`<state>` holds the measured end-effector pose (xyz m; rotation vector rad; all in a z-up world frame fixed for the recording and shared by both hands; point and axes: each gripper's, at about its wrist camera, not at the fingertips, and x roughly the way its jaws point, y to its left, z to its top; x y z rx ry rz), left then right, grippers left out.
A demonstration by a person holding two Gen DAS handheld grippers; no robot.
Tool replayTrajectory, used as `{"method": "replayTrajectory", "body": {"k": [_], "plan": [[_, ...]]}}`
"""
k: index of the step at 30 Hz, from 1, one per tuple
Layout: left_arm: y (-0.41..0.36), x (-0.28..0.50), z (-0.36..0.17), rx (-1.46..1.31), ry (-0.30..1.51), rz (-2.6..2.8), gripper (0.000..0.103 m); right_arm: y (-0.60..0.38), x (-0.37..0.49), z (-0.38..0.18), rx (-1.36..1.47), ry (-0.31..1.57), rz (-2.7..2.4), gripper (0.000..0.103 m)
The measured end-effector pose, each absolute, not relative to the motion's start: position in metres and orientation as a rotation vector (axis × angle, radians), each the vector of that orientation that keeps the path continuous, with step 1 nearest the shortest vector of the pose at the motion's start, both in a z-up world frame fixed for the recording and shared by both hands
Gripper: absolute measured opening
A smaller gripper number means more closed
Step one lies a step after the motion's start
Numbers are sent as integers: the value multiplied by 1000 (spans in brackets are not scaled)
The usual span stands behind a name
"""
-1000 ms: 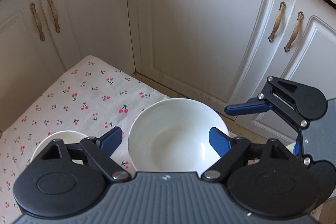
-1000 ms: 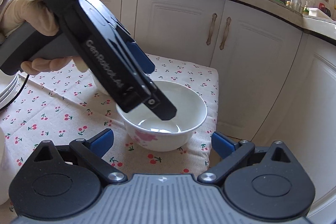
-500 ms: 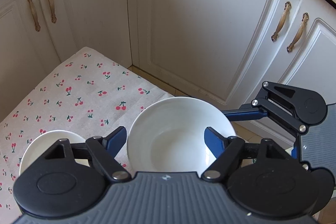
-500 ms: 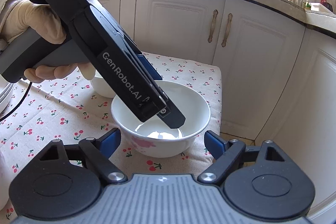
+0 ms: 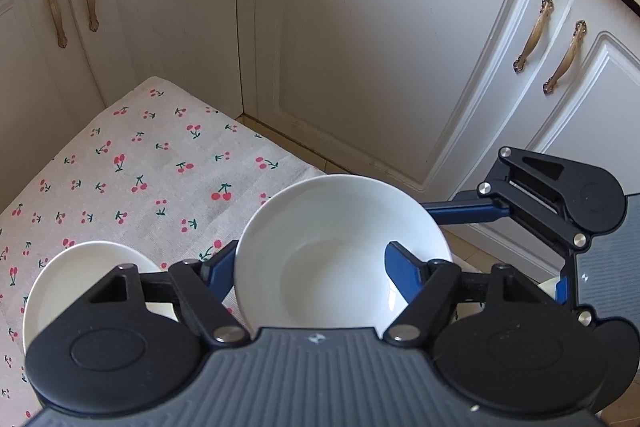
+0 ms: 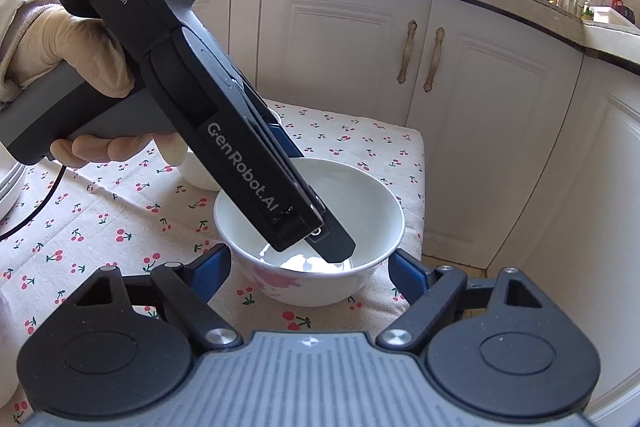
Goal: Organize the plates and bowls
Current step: 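Lift the held pink-flower bowl with the left tool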
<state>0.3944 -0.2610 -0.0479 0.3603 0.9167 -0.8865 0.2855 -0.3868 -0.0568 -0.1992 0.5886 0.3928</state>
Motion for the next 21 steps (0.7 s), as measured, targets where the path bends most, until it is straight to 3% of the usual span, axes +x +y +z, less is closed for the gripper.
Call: {"method": "replayTrajectory", "body": {"k": [21], "plan": [[-258, 389, -45, 355, 922, -892, 76, -380, 286, -54, -188, 622, 383, 89]]}}
